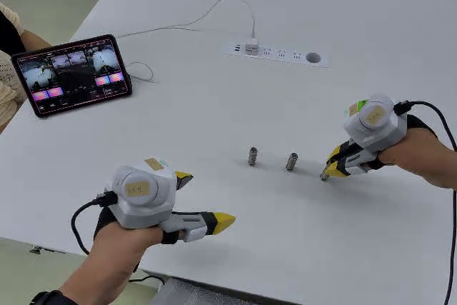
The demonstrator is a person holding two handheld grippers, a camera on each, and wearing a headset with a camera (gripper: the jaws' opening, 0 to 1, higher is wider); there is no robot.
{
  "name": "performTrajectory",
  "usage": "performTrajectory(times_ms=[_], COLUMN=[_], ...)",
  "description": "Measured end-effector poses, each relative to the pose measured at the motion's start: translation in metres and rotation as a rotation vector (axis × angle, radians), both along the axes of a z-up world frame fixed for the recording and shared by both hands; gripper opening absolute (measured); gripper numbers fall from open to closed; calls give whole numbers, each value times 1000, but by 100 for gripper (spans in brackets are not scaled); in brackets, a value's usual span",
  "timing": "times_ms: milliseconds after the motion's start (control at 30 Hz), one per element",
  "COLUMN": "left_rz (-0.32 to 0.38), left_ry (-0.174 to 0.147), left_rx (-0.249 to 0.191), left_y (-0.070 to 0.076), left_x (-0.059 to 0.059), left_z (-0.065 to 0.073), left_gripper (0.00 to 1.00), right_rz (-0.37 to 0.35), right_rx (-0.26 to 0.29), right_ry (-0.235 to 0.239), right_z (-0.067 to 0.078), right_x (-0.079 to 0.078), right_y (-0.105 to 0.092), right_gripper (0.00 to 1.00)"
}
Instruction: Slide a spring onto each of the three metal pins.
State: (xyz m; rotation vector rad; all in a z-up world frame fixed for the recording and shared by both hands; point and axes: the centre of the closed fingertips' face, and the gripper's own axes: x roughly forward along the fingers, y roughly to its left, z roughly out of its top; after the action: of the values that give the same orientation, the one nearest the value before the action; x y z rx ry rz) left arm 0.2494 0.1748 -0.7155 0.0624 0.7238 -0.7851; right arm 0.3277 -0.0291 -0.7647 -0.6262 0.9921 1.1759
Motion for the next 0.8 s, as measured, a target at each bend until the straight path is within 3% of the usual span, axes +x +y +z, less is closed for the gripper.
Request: performTrajectory(times_ms=[400, 533, 633, 800], left_rz=[-2, -1, -2, 2], left_ry=[-6, -9, -10, -19], left_rx=[3, 3, -1, -17], left_y=[1, 2, 2, 0], left_x=[2, 3, 4, 6], left_z=[2, 4, 7, 12], left_gripper=[72, 73, 73, 75], right_rz=[-18, -39, -78, -177], right_rx=[-2, -3, -4, 49], right_ry=[-2, 6, 22, 26], right_z=[-9, -10, -10, -5], right_x=[-2, -3, -7, -12], right_y=[0, 0, -4, -11], right_gripper=[14, 19, 24, 28])
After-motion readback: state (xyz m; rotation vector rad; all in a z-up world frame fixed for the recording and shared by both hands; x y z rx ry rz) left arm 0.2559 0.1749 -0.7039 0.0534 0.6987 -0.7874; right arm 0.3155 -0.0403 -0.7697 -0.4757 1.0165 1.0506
